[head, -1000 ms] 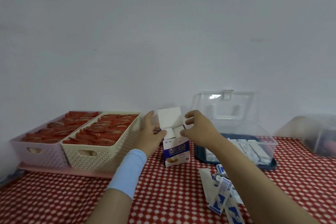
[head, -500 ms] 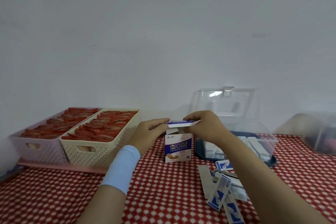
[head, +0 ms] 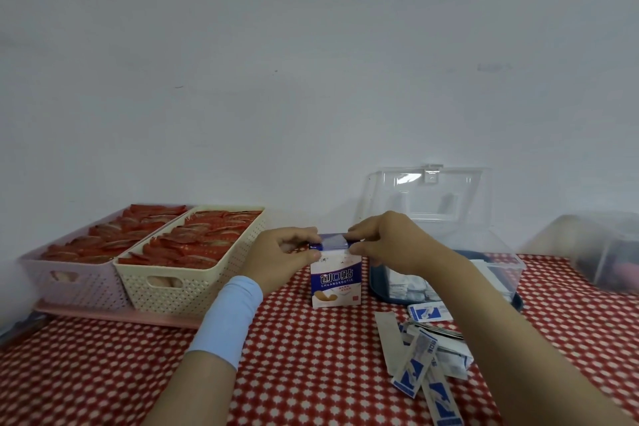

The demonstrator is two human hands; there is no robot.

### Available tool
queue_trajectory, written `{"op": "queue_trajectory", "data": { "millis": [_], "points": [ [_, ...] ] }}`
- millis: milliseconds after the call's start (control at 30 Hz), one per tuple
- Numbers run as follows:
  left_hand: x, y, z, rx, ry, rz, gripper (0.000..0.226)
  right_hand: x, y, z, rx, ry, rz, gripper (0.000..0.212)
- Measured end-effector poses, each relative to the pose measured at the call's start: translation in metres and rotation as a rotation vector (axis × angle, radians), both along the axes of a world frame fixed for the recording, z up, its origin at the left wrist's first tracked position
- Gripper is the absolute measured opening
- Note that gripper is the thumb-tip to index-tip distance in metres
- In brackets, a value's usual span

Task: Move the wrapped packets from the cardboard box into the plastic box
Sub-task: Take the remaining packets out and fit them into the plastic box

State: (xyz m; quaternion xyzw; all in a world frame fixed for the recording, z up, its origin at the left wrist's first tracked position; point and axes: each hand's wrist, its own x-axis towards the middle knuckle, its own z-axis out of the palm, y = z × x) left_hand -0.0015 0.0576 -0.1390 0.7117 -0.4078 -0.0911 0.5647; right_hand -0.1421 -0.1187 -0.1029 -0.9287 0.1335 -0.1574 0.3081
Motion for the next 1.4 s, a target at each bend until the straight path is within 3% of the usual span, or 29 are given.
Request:
{"op": "queue_trajectory", "data": {
  "millis": [233, 467, 667, 800, 967, 1100, 1233, 1400],
  "points": [
    [0.003, 0.0, 0.001, 0.088, -0.103, 0.036, 0.01, -0.003, 0.007, 0.001, -0.235, 0.095, 0.044, 0.032],
    [0.0, 0.002, 0.009, 0.188, -0.318, 0.041, 0.014, -0.005, 0.006, -0.002, -0.169, -0.022, 0.024, 0.024],
    [0.0, 0.001, 0.012, 0.206, -0.284, -0.016, 0.016, 0.0, 0.009, -0.005, -0.063, -0.077, -0.005, 0.009],
    [-0.002, 0.001, 0.013, 0.204, -0.228, 0.007, 0.019, 0.002, 0.014, -0.005, -0.076, -0.117, -0.015, 0.017],
    [-0.004, -0.001, 0.018, 0.308, -0.364, -0.035, 0.028, 0.001, 0.011, -0.006, -0.215, -0.033, 0.04, 0.013],
    [-0.011, -0.01, 0.017, 0.284, -0.452, 0.036, 0.012, -0.001, 0.012, -0.004, -0.265, -0.04, 0.059, 0.022],
    [-0.014, -0.015, 0.01, 0.265, -0.568, 0.114, 0.005, -0.003, 0.015, -0.004, -0.224, -0.088, 0.008, 0.016],
    [-0.013, -0.016, 0.004, 0.226, -0.502, 0.136, 0.026, 0.003, 0.008, -0.012, -0.426, 0.102, -0.093, 0.057]
  ]
}}
